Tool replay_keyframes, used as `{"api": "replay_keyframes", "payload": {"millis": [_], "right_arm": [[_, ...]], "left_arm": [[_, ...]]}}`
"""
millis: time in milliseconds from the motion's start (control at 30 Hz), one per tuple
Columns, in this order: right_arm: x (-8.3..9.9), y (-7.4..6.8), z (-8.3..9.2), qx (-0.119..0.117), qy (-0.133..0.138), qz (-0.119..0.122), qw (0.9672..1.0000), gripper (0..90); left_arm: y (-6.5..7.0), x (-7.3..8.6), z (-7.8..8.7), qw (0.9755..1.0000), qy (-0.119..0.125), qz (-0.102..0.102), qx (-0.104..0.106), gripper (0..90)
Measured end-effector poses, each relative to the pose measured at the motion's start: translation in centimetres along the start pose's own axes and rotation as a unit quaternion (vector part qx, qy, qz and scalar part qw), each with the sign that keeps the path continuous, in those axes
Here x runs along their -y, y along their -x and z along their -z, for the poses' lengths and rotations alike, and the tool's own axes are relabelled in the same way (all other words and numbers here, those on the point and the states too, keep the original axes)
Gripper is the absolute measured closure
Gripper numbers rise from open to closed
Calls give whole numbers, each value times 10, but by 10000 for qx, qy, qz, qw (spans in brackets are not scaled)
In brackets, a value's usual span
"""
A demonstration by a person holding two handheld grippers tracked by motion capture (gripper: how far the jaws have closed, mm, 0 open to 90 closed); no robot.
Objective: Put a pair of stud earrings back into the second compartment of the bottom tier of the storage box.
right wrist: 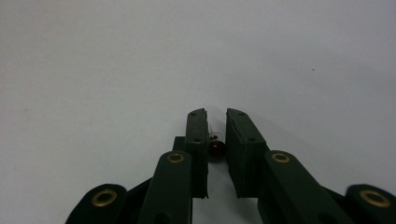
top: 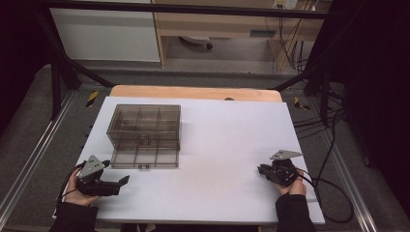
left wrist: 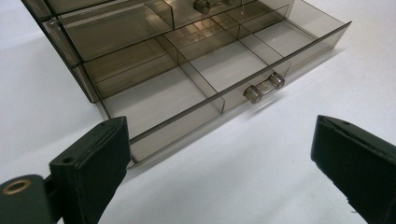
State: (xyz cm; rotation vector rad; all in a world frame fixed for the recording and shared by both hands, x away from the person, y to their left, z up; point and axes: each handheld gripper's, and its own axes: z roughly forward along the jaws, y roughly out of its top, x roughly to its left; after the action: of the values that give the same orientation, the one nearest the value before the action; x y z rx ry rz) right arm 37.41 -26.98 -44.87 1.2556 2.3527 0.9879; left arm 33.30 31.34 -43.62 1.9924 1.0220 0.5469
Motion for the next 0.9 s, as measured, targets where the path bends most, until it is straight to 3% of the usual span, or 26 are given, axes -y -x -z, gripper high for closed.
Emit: {"api": "replay_keyframes", "payload": {"millis": [900], "right_arm": [[-6,-7,6,-174,128,66,9997,799]], "left_arm": [[0,0,-1,10000,-23,-5,26,50]]}}
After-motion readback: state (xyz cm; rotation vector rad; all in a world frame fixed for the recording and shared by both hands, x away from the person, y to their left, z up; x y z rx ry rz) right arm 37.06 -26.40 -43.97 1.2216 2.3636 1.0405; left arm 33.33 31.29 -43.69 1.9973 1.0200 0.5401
